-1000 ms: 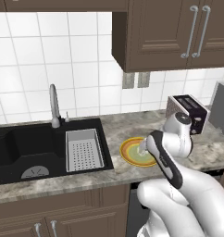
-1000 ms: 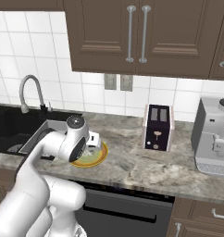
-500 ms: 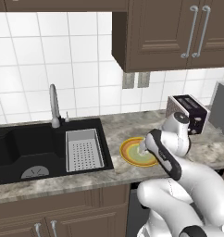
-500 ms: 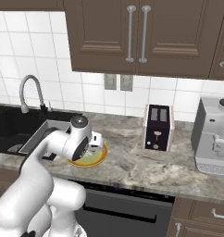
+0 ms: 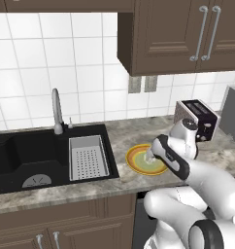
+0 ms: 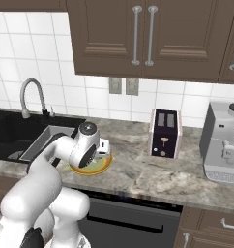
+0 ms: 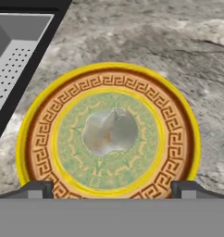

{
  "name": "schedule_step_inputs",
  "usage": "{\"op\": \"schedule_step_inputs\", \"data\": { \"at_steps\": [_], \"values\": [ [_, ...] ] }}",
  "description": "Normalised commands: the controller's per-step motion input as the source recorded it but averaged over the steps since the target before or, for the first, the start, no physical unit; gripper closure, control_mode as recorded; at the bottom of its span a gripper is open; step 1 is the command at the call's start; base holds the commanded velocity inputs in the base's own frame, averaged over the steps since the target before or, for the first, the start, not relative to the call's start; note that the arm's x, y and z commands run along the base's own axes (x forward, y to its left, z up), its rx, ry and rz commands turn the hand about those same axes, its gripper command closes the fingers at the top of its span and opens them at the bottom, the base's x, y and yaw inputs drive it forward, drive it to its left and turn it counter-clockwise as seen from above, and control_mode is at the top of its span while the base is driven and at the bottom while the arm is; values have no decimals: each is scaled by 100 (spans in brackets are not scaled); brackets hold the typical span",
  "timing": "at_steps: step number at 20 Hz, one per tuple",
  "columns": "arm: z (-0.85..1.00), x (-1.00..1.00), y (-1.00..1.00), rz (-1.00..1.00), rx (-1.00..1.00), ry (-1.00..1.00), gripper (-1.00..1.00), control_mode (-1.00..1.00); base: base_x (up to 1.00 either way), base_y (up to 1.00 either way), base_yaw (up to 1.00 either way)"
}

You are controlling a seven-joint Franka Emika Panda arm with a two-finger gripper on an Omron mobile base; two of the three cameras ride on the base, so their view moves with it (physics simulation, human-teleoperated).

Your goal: Pick the garlic from the counter and place it in the microwave. Then turn on the microwave.

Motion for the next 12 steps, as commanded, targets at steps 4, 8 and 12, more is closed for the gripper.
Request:
{"op": "schedule_step_inputs", "data": {
  "at_steps": [4,8,12],
  "values": [
    [-64,0,34,0,-2,-9,-100,-100,0,0,0],
    [-62,0,32,0,-2,-7,-100,-100,0,0,0],
    [-67,0,25,0,-2,-5,-100,-100,0,0,0]
  ]
}}
